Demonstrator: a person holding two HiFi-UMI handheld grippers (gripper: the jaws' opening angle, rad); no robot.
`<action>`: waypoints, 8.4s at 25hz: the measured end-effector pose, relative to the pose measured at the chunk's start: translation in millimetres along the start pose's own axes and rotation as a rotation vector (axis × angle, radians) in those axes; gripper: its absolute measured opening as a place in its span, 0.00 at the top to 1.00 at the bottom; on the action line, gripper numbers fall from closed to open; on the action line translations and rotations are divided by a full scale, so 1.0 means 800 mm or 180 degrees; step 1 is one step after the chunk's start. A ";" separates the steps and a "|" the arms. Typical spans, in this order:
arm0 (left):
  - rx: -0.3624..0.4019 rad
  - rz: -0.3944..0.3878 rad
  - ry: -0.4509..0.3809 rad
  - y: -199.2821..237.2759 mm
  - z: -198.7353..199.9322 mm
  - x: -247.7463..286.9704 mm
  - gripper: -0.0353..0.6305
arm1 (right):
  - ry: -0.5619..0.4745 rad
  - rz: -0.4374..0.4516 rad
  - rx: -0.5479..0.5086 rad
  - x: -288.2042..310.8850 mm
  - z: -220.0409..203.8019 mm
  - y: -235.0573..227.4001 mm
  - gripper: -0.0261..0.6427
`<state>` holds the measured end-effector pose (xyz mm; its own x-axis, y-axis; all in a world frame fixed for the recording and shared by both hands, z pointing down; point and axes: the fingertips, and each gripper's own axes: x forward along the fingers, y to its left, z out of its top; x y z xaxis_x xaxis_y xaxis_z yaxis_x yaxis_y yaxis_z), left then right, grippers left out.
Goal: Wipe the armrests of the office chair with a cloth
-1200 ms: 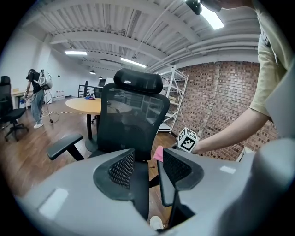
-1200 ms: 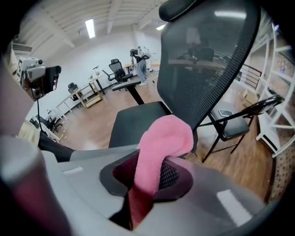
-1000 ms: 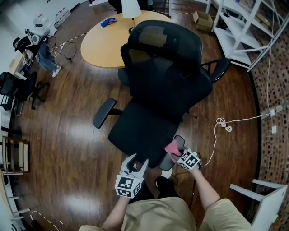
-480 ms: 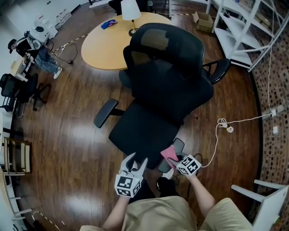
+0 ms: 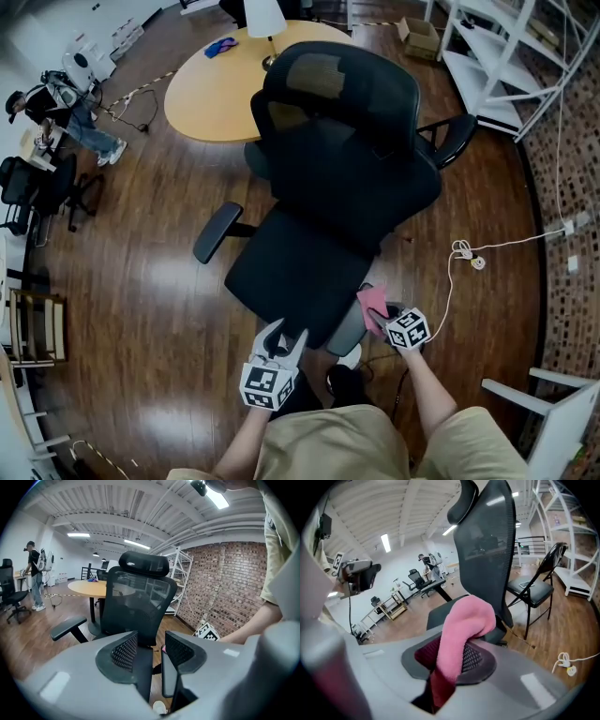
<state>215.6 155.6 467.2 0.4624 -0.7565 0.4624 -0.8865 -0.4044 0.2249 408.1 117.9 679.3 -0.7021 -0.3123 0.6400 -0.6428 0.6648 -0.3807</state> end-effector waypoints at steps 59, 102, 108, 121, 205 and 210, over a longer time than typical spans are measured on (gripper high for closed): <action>-0.0511 0.0546 -0.0186 0.100 -0.035 -0.074 0.70 | 0.2385 0.1035 -0.1243 0.126 -0.019 0.169 0.85; -0.0231 0.0194 0.0017 0.002 -0.043 -0.031 0.70 | 0.1486 -0.0356 0.0211 -0.025 -0.035 -0.052 0.86; -0.0260 0.0251 0.0084 0.014 -0.054 -0.039 0.70 | 0.1312 -0.0550 0.0286 -0.005 0.003 -0.089 0.86; -0.0290 0.0159 0.0199 0.043 -0.060 -0.029 0.70 | 0.1343 -0.0463 -0.0319 0.060 0.064 -0.067 0.86; 0.0749 -0.1419 0.0836 -0.086 -0.082 0.276 0.74 | -0.1985 -0.0280 0.2723 0.130 -0.172 -0.075 0.86; 0.0813 -0.1383 0.0825 -0.077 -0.085 0.276 0.74 | -0.1503 -0.0385 0.2960 0.193 -0.199 -0.145 0.87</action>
<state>370.9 48.3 613.9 0.7361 -0.3550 0.5764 -0.5686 -0.7862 0.2419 423.4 100.4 928.3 -0.5371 -0.7079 0.4588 -0.5584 -0.1093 -0.8223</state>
